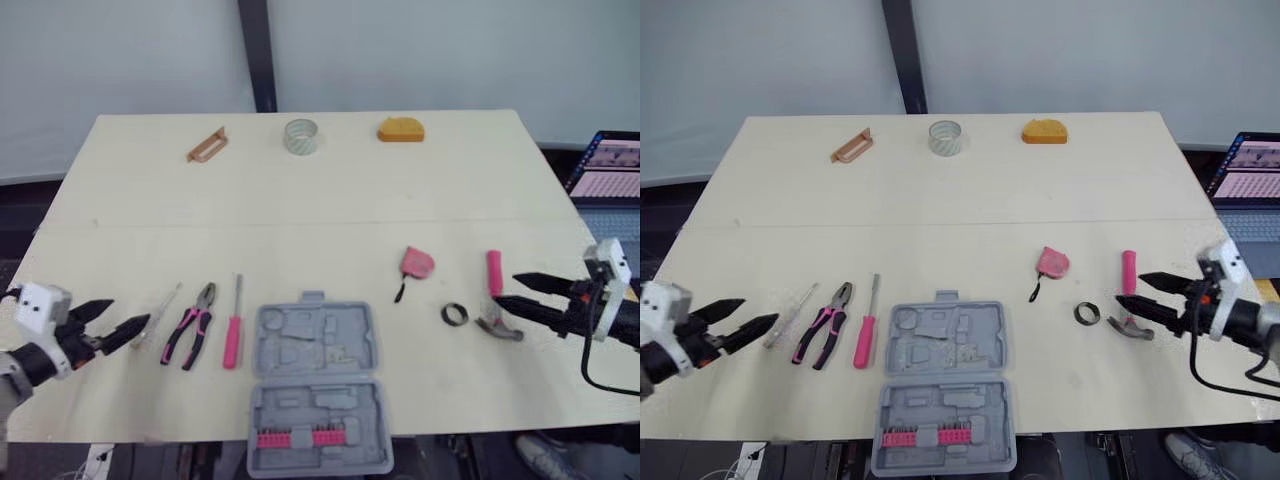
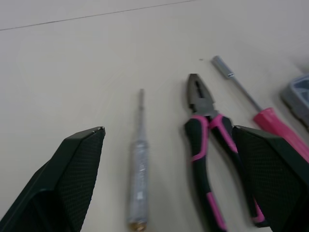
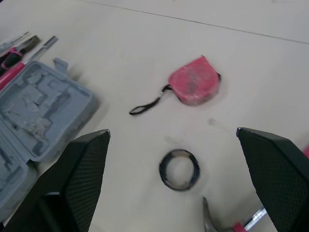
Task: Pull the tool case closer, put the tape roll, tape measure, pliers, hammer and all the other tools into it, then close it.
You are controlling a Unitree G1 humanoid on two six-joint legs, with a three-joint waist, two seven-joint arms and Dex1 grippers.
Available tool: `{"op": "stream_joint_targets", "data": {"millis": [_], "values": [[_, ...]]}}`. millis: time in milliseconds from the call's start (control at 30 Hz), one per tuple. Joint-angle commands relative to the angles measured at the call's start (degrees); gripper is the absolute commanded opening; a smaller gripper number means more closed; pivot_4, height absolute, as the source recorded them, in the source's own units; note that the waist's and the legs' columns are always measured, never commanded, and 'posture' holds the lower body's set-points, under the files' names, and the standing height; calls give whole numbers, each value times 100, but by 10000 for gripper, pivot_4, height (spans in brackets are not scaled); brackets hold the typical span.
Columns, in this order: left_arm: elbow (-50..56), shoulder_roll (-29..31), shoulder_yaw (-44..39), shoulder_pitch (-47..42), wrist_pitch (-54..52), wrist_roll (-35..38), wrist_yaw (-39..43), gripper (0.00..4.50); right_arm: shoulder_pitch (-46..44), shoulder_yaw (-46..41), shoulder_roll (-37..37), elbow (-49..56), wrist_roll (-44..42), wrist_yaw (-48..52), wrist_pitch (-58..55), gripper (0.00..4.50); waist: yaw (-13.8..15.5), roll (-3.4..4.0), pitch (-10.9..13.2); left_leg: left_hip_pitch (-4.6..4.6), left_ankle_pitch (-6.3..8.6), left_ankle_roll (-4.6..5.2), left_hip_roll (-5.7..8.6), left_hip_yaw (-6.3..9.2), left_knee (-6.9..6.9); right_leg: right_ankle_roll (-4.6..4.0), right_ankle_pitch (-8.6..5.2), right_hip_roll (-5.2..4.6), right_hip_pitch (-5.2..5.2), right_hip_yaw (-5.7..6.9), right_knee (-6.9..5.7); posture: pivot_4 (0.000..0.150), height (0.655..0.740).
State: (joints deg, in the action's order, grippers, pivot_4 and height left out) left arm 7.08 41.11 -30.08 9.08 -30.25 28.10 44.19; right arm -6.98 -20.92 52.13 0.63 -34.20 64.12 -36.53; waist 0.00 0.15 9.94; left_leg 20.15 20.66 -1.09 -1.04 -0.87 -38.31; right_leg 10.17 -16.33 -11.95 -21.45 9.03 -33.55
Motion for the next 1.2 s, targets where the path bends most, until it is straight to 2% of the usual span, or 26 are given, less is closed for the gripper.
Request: {"op": "stream_joint_targets", "data": {"millis": [33,167,333,533,633,700,933,1033,1200], "values": [[608,-128,188,-133,-152,150,-238,44675,-8,69,-238,601,-107,-428,-125,44339,18,-1,0,1,0,0,0,0,-2,0,0,0,0,0,-1,1500,7400],[1193,-121,597,-248,-307,288,-108,44675,220,338,-514,1155,14,-835,-198,44339,75,-1,-1,6,2,1,1,3,-15,0,0,0,0,0,-3,1500,7400],[1545,20,1569,-655,-239,132,287,44675,420,821,-325,1375,413,-831,-81,44339,155,-1,-1,12,13,8,1,1,-48,-1,0,0,3,-3,-9,1500,7400],[1257,23,2870,-1886,191,-238,940,44675,338,1240,-153,1161,852,-814,146,44339,159,-1,-1,14,19,10,1,2,-63,0,0,4,5,-4,-11,1500,7400],[889,-158,3436,-2521,558,-480,1263,45000,340,1302,-193,956,1033,-863,334,35931,138,0,-1,17,23,12,1,2,-68,-1,0,4,5,-3,-10,1500,7400],[654,-345,3716,-2878,774,-589,1416,45000,330,1303,-241,860,1112,-929,395,27186,137,0,-1,17,23,13,1,1,-67,0,0,5,5,-2,-10,1500,7400],[152,-1099,4195,-3455,1331,-758,1565,45000,519,1267,-391,782,1382,-1205,572,27186,138,-1,-1,20,25,17,1,0,-72,0,0,5,4,-1,-10,1500,7400],[-42,-1238,4313,-3512,1614,-923,1616,45000,587,1273,-484,719,1438,-1313,629,18708,138,-1,-1,21,26,17,1,0,-74,0,0,5,4,-1,-9,1500,7400],[-129,-1386,4386,-3527,1792,-1032,1638,45000,629,1295,-602,670,1508,-1466,689,18708,148,-1,-1,22,27,19,1,0,-77,0,0,5,5,-2,-9,1500,7400]]}}
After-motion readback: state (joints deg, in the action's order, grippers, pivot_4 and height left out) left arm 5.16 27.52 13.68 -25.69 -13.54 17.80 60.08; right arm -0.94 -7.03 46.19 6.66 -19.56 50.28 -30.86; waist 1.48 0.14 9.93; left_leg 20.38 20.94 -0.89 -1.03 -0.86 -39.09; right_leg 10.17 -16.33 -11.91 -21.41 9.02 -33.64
